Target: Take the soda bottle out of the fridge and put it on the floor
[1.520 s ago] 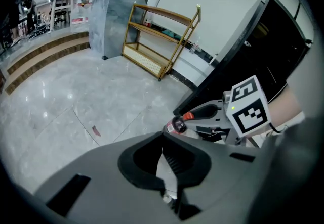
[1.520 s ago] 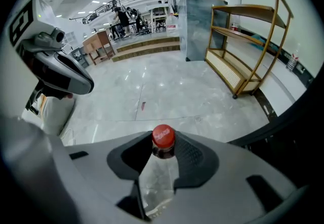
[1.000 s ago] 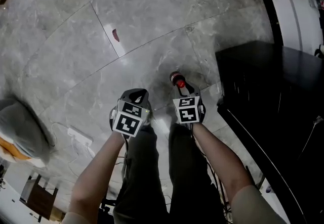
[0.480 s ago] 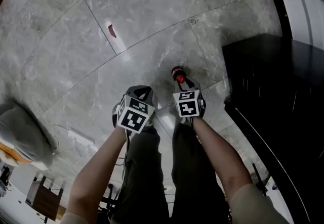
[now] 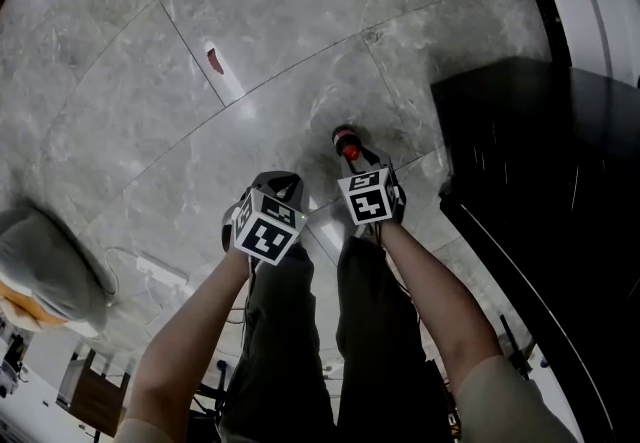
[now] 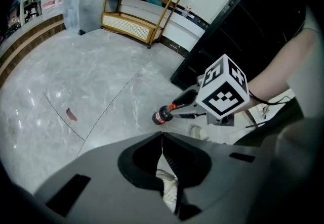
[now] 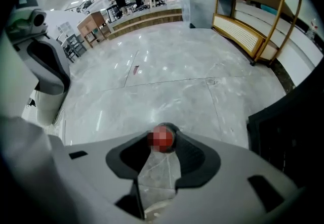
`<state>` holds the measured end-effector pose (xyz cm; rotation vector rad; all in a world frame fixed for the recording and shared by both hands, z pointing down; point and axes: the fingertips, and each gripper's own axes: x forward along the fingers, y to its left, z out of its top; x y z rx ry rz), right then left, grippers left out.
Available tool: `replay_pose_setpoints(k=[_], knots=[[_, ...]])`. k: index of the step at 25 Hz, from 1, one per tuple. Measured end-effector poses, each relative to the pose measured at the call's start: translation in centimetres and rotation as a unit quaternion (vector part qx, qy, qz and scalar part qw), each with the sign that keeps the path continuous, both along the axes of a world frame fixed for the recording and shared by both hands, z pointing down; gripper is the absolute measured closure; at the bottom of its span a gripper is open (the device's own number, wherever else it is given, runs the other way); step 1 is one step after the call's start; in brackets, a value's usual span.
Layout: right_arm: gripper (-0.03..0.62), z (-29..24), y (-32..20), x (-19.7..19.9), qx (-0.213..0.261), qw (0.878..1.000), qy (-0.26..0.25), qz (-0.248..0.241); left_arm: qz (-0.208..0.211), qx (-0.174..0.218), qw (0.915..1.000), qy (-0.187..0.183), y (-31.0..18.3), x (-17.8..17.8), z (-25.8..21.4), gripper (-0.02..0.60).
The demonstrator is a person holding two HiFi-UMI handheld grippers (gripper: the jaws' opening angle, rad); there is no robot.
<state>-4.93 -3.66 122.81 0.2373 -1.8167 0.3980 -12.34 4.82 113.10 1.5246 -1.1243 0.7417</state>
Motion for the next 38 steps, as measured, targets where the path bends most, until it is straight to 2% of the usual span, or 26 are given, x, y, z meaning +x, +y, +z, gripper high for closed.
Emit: replay_pose_setpoints(k=[4,9,14,18,25,27,32,38], knots=[[0.468,-1.4,0.0,0.1,0.019,0.999,0.009,-0.033,-0.018,-0.005,0.9998,0.011,-0.2,0.1,-1.3,0.575],[0.480,-4.6,-0.9,0.3,0.031,0.998,0.004,-0.052,-0.021,-0.004,0.9997,0.014,-0.8,0.8,-4.0,0.575],[0.496,-8.5,-2.0,1.4,0.037,0.997,0.005,-0.065,-0.020,-0.004,0.9997,0.014,-1.2,1.7,-7.7,0.575],[0.511,-12.4,-2.0,2.1,0.050,0.994,0.003,-0.097,-0.029,0.002,0.9995,0.015,-1.5,2.0,-11.5,0.575],[0.571,-20.0,-0.5,1.0,0.069,0.988,-0.046,-0.128,-0.061,0.024,0.9978,0.005,-2.5,1.0,-17.0,0.575],[0.574,-22.4,0.3,0.7,0.065,0.988,-0.066,-0.121,-0.068,0.029,0.9973,0.000,-2.7,0.6,-18.5,0.575],[0.577,-29.0,1.3,1.0,0.043,0.991,-0.111,-0.069,-0.078,0.053,0.9955,-0.014,-3.6,0.1,-23.5,0.575],[0.583,-38.4,-0.2,0.8,0.064,0.984,-0.165,-0.031,-0.091,0.093,0.9911,-0.029,-4.5,-0.3,-30.8,0.575]])
